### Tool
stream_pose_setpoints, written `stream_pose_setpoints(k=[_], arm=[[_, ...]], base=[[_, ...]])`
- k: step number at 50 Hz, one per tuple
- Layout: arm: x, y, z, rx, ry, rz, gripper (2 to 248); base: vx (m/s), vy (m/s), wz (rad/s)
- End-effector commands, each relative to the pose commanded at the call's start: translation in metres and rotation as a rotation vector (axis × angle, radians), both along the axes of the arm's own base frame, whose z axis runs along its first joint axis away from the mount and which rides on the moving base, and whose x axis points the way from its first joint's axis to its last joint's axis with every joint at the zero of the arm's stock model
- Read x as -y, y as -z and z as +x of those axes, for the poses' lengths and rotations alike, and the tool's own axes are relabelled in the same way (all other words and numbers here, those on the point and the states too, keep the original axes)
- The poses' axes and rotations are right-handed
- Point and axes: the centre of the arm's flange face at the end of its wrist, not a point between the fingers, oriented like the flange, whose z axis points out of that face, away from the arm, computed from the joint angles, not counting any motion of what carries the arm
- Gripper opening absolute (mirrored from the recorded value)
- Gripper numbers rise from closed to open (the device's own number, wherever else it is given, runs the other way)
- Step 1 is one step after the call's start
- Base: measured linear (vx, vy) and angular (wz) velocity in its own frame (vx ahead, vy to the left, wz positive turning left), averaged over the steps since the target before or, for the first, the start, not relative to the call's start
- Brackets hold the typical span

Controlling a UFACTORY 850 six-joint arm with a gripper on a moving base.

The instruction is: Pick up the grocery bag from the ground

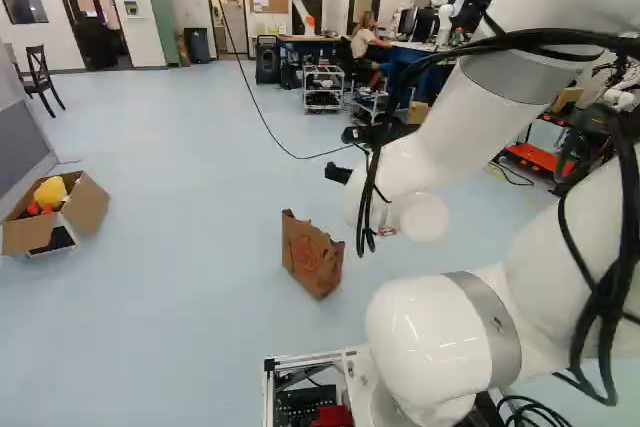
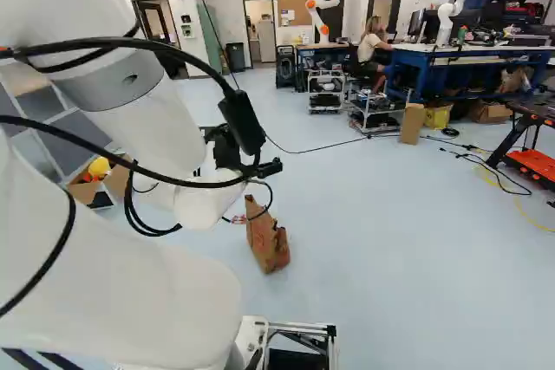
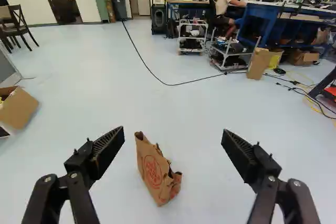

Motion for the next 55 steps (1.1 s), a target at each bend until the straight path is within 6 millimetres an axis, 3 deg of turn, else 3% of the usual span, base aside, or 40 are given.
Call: stream_pose_setpoints(k=[21,22,55], arm=[[0.000,0.000,0.000,0.000,0.000,0.000,247],[0.000,-0.001,0.011,-0.005,0.000,0.000,247],[-0.006,-0.003,0.079,-0.069,-0.058,-0.020,247]], base=[[0.248,-0.004,-0.014],[0.235,-0.012,-0.022],[0.015,0.000,-0.004]])
